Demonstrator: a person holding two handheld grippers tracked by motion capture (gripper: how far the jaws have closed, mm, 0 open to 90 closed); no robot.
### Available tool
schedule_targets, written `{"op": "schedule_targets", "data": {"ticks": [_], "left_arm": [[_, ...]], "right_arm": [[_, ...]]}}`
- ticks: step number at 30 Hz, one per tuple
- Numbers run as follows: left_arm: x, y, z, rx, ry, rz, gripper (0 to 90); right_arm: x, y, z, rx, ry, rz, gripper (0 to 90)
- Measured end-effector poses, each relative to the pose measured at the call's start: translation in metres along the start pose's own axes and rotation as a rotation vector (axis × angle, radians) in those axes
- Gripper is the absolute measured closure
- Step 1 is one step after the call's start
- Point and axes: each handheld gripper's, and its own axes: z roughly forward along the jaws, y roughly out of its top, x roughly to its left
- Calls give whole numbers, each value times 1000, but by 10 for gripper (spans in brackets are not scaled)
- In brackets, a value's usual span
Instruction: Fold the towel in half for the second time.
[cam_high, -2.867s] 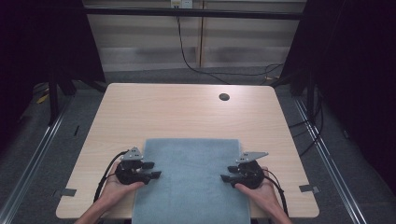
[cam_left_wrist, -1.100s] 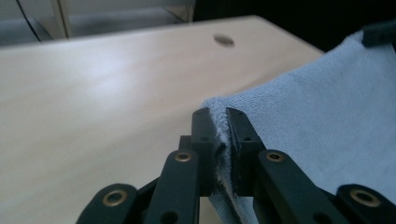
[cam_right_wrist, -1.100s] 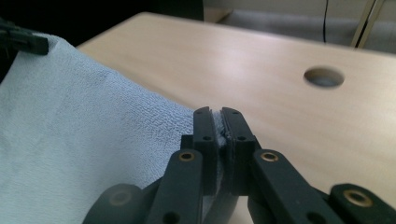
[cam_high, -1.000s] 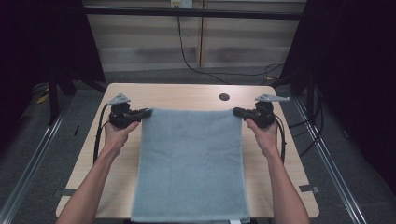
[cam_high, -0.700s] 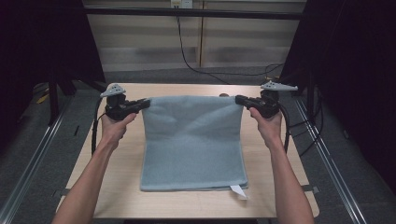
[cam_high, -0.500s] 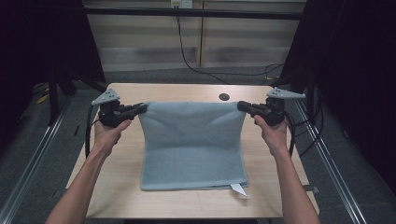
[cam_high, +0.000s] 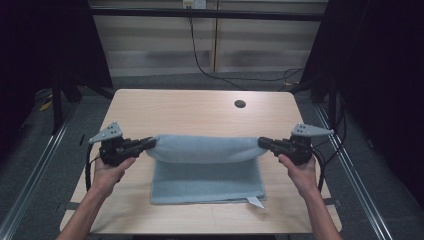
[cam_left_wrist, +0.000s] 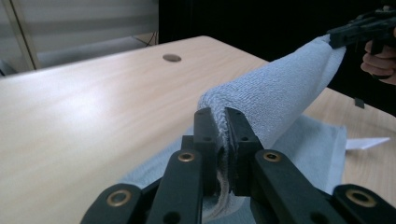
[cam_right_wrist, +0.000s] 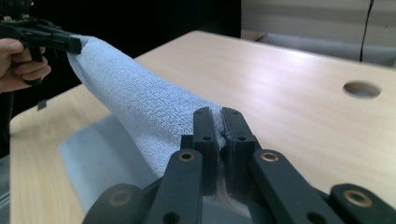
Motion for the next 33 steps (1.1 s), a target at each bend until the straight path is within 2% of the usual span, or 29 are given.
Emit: {"op": "schedule_targets", "data": {"ticks": [1, 3, 4, 7, 10, 13, 15, 17, 18, 21, 22, 23, 25, 27, 28, 30, 33], "left_arm": [[-2, -6, 0, 5, -19, -17, 847], [-7, -18, -1, 31, -17, -26, 847], [-9, -24, -2, 48, -31, -31, 846], [-15, -38, -3, 126, -36, -16, 843], [-22, -52, -5, 171, -54, -21, 830], [-26, -60, -10, 189, -63, -27, 789], [-28, -63, -15, 180, -60, -38, 725], [-28, -64, -20, 157, -55, -41, 662], [-27, -64, -22, 138, -35, -45, 618], [-17, -62, -23, 129, 26, -69, 482], [-11, -63, -23, 131, 56, -72, 458], [-5, -63, -23, 129, 86, -97, 444], [5, -67, -26, 130, 121, -132, 379], [12, -72, -32, 127, 155, -153, 364], [14, -73, -36, 138, 167, -156, 348], [16, -77, -41, 121, 202, -150, 287], [18, -81, -43, 116, 206, -162, 237]], "right_arm": [[2, -6, -1, 12, 3, 7, 851], [6, -19, -1, 40, 5, 11, 848], [8, -26, -2, 54, 10, 18, 847], [15, -45, -3, 105, 21, 22, 838], [19, -58, -5, 145, 25, 30, 817], [23, -68, -9, 167, 34, 41, 751], [27, -73, -15, 163, 38, 43, 718], [31, -75, -22, 145, 22, 47, 679], [32, -76, -26, 134, 24, 45, 681], [31, -78, -34, 93, -25, 57, 626], [30, -79, -36, 83, -53, 65, 592], [28, -80, -37, 80, -86, 70, 567], [24, -84, -39, 75, -134, 90, 515], [20, -86, -43, 64, -161, 115, 470], [18, -87, -45, 57, -183, 117, 451], [14, -88, -48, 59, -200, 131, 434], [10, -92, -45, 87, -255, 134, 369]]}}
